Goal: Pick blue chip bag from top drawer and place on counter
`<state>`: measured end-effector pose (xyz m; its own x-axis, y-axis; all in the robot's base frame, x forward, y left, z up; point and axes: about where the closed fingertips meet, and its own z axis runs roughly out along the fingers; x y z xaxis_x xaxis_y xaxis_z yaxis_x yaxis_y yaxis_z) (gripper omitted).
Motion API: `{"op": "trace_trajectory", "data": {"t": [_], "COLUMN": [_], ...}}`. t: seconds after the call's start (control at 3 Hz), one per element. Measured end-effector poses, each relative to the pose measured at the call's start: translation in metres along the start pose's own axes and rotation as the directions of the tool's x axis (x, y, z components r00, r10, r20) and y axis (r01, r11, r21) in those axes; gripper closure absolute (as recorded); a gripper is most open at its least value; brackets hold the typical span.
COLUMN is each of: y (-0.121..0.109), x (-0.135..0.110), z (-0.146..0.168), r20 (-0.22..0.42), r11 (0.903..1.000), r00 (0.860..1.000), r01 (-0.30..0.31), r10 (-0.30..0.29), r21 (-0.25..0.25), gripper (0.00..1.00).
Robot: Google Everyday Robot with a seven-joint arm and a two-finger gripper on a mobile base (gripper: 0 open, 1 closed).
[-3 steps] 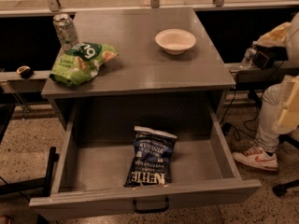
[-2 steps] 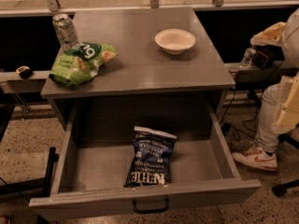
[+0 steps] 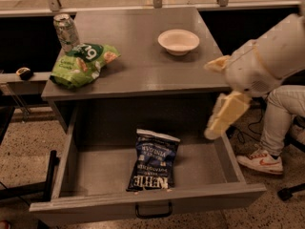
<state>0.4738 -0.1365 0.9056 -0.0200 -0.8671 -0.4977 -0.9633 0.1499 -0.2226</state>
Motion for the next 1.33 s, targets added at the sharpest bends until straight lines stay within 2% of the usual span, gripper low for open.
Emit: {"op": "trace_trajectory", "data": {"t": [0.33,0.67,1.0,1.33], "y": [0.002,0.003,0.003,-0.001], "x": [0.003,0.021,0.023,0.044], "z": [0.074,0.109,0.113,0.144], "r20": [0.081,0.09,0.093,0.113], "r11": [0.9959,0.9905,0.9895,0.9797], "r00": [0.993,0.987,0.986,0.973], "r01": [-0.081,-0.128,-0.135,-0.195], "r10": [0.084,0.132,0.139,0.199], "r21": [-0.04,-0.051,-0.051,-0.046], "gripper": [0.0,0.0,0.0,0.0]}}
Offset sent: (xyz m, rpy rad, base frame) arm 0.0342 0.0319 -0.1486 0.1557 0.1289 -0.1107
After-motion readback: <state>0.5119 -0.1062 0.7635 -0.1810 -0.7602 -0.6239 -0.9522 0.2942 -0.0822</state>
